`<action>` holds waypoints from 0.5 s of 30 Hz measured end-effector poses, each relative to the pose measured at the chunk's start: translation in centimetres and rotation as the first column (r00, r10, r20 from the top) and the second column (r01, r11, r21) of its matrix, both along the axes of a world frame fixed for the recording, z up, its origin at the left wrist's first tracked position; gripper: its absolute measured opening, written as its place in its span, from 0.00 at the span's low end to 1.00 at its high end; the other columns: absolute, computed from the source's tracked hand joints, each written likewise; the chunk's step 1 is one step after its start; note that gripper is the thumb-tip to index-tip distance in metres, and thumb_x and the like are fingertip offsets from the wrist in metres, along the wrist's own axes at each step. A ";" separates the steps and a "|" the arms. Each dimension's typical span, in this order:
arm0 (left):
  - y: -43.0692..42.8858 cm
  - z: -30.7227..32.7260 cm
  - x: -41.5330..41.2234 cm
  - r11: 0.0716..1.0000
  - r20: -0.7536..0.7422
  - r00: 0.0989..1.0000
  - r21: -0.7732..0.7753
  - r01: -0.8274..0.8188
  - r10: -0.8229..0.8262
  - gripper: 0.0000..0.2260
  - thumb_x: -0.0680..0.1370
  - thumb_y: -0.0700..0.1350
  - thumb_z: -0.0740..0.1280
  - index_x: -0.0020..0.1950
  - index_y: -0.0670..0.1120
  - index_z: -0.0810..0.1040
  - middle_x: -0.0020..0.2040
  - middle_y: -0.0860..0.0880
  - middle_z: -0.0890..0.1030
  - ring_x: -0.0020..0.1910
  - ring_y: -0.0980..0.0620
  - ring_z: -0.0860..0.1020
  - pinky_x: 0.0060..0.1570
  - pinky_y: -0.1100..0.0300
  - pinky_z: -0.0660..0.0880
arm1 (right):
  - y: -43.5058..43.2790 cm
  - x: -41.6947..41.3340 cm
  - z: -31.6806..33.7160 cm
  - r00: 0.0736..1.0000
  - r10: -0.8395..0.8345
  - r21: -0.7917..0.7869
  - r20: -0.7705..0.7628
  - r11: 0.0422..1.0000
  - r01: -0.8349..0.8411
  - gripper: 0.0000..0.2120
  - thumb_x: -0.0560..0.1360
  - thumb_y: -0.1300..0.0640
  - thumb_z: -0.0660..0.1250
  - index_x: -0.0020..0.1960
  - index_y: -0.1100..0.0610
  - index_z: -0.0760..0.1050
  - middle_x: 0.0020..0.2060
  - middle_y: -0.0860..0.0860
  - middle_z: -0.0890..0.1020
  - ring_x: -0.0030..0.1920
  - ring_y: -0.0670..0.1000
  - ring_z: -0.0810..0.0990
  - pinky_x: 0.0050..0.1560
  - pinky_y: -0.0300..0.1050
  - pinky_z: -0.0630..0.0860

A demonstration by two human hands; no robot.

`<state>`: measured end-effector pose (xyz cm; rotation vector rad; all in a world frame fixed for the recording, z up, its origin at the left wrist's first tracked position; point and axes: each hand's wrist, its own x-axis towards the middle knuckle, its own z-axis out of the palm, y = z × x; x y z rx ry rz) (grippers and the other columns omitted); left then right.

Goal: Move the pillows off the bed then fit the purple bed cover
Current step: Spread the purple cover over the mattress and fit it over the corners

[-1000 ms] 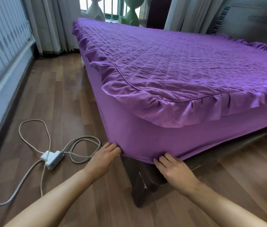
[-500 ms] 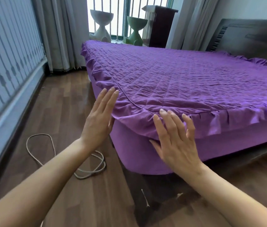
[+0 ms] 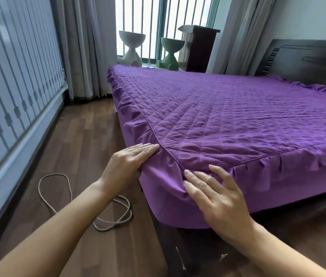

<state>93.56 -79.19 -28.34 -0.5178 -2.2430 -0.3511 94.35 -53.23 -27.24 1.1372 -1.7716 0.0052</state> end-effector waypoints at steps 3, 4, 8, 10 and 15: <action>0.0 1.2 0.1 0.999 0.013 1.000 0.031 0.008 -0.009 0.28 0.64 0.33 0.59 0.63 0.45 0.76 0.58 0.50 0.81 0.58 0.53 0.79 0.60 0.61 0.73 | -0.2 -0.3 1.0 0.999 0.033 -0.009 0.035 0.999 -0.032 0.14 0.77 0.63 0.58 0.47 0.58 0.83 0.51 0.53 0.84 0.50 0.51 0.83 0.60 0.55 0.72; -0.2 1.5 0.1 0.999 -0.012 1.000 0.045 0.003 -0.003 0.27 0.65 0.34 0.57 0.63 0.45 0.77 0.58 0.50 0.82 0.58 0.53 0.79 0.59 0.59 0.73 | -0.1 -0.2 1.5 0.996 0.065 -0.007 0.054 0.998 -0.065 0.12 0.77 0.61 0.59 0.47 0.58 0.83 0.50 0.52 0.84 0.48 0.52 0.83 0.59 0.55 0.73; -0.2 3.5 -0.4 0.936 -0.029 0.998 0.349 -0.042 0.055 0.25 0.68 0.31 0.57 0.62 0.44 0.78 0.59 0.49 0.80 0.60 0.55 0.76 0.62 0.57 0.71 | 0.3 0.7 4.1 0.950 0.237 -0.083 0.205 0.971 -0.224 0.16 0.78 0.51 0.59 0.49 0.59 0.82 0.49 0.51 0.83 0.47 0.52 0.82 0.57 0.56 0.72; 0.9 5.4 -0.8 0.889 0.002 0.999 0.457 -0.033 0.036 0.25 0.69 0.33 0.55 0.63 0.45 0.77 0.60 0.51 0.79 0.62 0.54 0.75 0.65 0.60 0.67 | 0.1 -0.3 5.4 0.941 0.184 -0.198 0.285 0.971 -0.130 0.18 0.80 0.51 0.55 0.53 0.59 0.81 0.54 0.52 0.82 0.53 0.54 0.80 0.58 0.56 0.70; 4.7 6.2 -3.8 0.986 0.504 0.860 0.094 -0.140 0.074 0.21 0.77 0.59 0.50 0.69 0.62 0.67 0.74 0.55 0.64 0.76 0.48 0.53 0.73 0.41 0.50 | -0.3 -4.6 5.7 0.708 -0.333 0.119 0.623 0.934 0.336 0.38 0.74 0.32 0.36 0.67 0.49 0.71 0.68 0.50 0.72 0.68 0.56 0.69 0.66 0.58 0.64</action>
